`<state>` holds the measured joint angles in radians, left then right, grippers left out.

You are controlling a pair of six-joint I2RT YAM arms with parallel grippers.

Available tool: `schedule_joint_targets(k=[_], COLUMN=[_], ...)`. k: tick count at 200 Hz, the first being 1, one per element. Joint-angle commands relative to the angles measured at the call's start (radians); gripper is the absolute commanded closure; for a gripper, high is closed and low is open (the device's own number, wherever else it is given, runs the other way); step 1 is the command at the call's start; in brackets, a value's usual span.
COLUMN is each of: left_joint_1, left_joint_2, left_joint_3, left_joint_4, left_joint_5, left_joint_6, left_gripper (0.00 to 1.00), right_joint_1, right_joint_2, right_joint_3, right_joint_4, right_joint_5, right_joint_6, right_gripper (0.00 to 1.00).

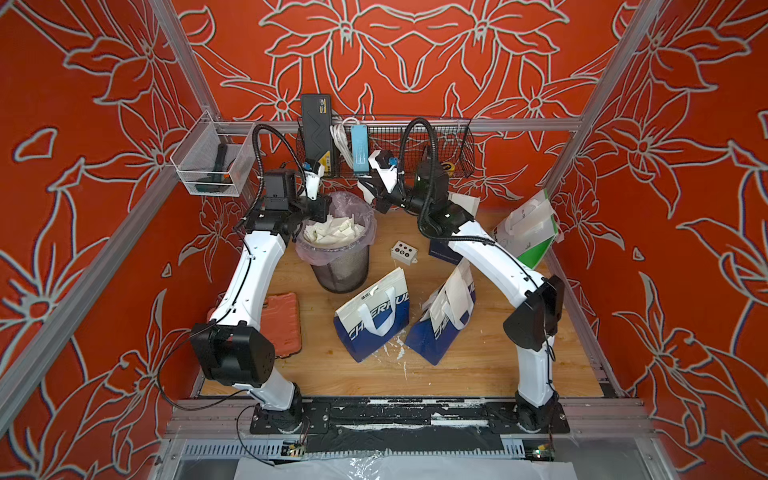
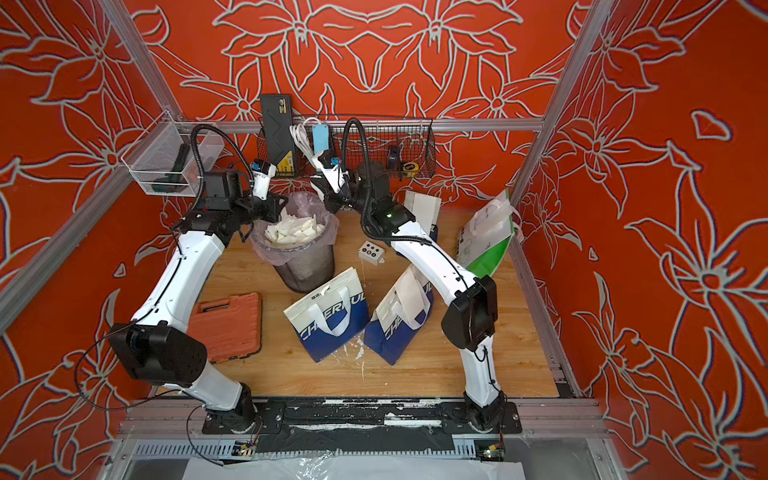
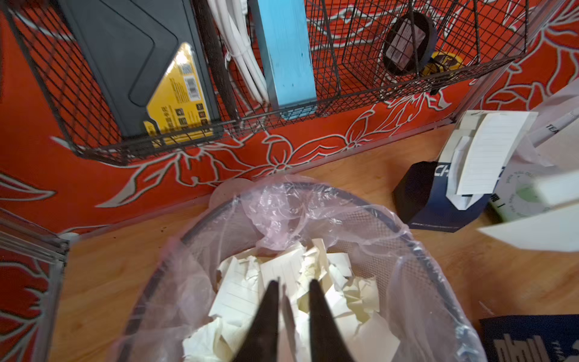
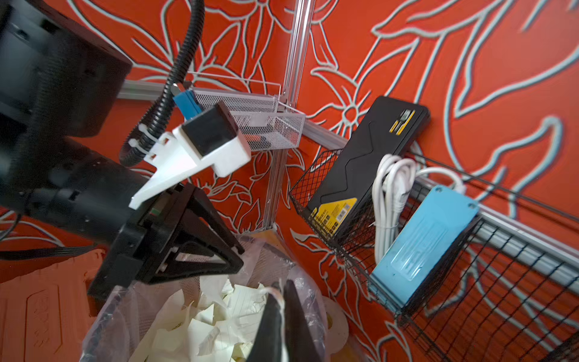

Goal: Shred takeout receipts and throw away
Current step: Place the takeout receipt in the trash bin.

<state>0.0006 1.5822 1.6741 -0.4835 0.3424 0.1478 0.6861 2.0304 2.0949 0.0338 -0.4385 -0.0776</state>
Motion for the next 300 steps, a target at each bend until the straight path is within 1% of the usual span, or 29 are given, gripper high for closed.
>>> schedule_joint_targets(k=[1,7,14,20,27,39,66,83,104,115,135,154,172,203,220,240,252,275,285,300], left_joint_1=[0.007,0.006,0.006,0.006,0.006,0.006,0.006,0.006,0.007,0.007,0.008,0.008,0.008,0.010,0.012,0.016,0.018,0.021,0.026,0.027], left_joint_2=[0.004,0.008,0.009,0.006,0.001,-0.013,-0.033,-0.056,-0.076,-0.085,-0.109,-0.127,-0.126,-0.119,-0.113,-0.111,-0.110,-0.118,-0.123,-0.134], left_joint_3=[0.028,0.038,0.041,0.041,0.041,0.044,0.052,0.029,0.017,0.005,-0.030,-0.072,-0.086,-0.088,-0.086,-0.086,-0.088,-0.086,-0.084,-0.082], left_joint_4=[-0.031,-0.044,-0.051,-0.050,-0.044,-0.027,-0.018,-0.005,0.004,0.018,0.037,0.049,0.047,0.048,0.046,0.043,0.046,0.046,0.045,0.046], left_joint_5=[0.031,0.029,0.030,0.028,0.027,0.037,0.121,0.093,0.044,0.028,0.057,0.049,0.054,0.056,0.058,0.056,0.056,0.051,0.050,0.065], left_joint_6=[-0.038,-0.044,-0.052,-0.059,-0.069,-0.084,-0.076,-0.084,-0.077,-0.067,-0.050,-0.051,-0.051,-0.047,-0.047,-0.046,-0.045,-0.045,-0.041,-0.032], left_gripper=[0.63,0.58,0.52,0.49,0.47,0.44,0.40,0.37,0.31,0.27,0.25,0.25,0.25,0.25,0.25,0.24,0.24,0.24,0.24,0.24], right_joint_1=[0.010,0.011,0.015,0.019,0.021,0.026,0.030,0.030,0.030,0.030,0.030,0.026,0.023,0.012,0.011,0.010,0.010,0.007,0.007,-0.001], right_joint_2=[0.056,0.065,0.075,0.084,0.090,0.102,0.130,0.131,0.115,0.108,0.099,0.062,0.045,0.049,0.058,0.068,0.071,0.072,0.075,0.074], right_joint_3=[0.023,0.028,0.038,0.041,0.036,0.032,0.080,0.096,0.095,0.108,0.142,0.089,0.098,0.143,0.179,0.218,0.216,0.195,0.199,0.219], right_joint_4=[-0.003,-0.014,-0.032,-0.041,-0.041,-0.037,-0.077,-0.101,-0.132,-0.193,-0.370,-0.394,-0.447,-0.522,-0.581,-0.620,-0.582,-0.443,-0.409,-0.405], right_joint_5=[-0.036,-0.044,-0.052,-0.057,-0.053,-0.058,-0.101,-0.142,-0.200,-0.211,-0.188,-0.139,-0.159,-0.298,-0.343,-0.367,-0.385,-0.415,-0.403,-0.360], right_joint_6=[0.060,0.060,0.062,0.062,0.065,0.083,0.131,0.142,0.108,0.057,-0.087,-0.154,-0.204,-0.190,-0.195,-0.192,-0.160,-0.058,-0.033,-0.026], right_gripper=[1.00,0.99,0.95,0.92,0.88,0.79,0.62,0.56,0.49,0.47,0.47,0.47,0.47,0.47,0.47,0.46,0.45,0.43,0.43,0.43])
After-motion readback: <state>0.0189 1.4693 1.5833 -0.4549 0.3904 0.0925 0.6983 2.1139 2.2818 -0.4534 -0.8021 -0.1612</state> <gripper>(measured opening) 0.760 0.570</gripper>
